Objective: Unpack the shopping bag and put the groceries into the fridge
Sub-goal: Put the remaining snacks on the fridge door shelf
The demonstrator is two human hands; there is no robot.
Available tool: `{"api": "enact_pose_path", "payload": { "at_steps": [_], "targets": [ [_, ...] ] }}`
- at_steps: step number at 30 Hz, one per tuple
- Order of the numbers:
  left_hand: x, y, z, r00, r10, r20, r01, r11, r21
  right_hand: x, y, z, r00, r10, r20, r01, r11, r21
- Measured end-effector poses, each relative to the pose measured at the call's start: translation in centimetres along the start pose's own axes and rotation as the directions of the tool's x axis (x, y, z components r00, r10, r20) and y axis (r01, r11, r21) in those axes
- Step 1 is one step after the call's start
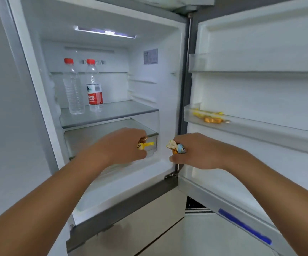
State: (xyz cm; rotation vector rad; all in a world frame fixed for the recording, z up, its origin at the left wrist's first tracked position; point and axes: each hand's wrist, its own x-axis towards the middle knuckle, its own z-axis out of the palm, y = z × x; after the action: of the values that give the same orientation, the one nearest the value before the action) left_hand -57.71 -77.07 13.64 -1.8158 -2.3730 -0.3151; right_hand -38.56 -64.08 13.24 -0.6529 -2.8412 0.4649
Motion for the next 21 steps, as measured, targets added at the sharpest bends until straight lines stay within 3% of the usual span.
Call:
{"api": "enact_pose_path", "payload": {
  "at_steps": [6,13,21],
  "targets": [
    [3.0,0.8,-3.6,0.987,0.154,-0.045,-0.153,0.988,0.014,-1.0,0.0,-4.2,0.993,0.051,-0.103,-0.055,0.998,-0.038],
    [8.7,4.6,-5.4,0.925,0.353,-0.142,-0.368,0.925,-0.097,-2.9,1.4,-10.8,0.954,0.118,-0.276,-0.159,0.978,-0.132],
    [15.1,8.6,-4.4,0.856,0.481,-0.188,-0.502,0.86,-0.088,-3.0,6.6,-13.5,0.916,0.26,-0.305,-0.326,0.926,-0.191]
  ]
}}
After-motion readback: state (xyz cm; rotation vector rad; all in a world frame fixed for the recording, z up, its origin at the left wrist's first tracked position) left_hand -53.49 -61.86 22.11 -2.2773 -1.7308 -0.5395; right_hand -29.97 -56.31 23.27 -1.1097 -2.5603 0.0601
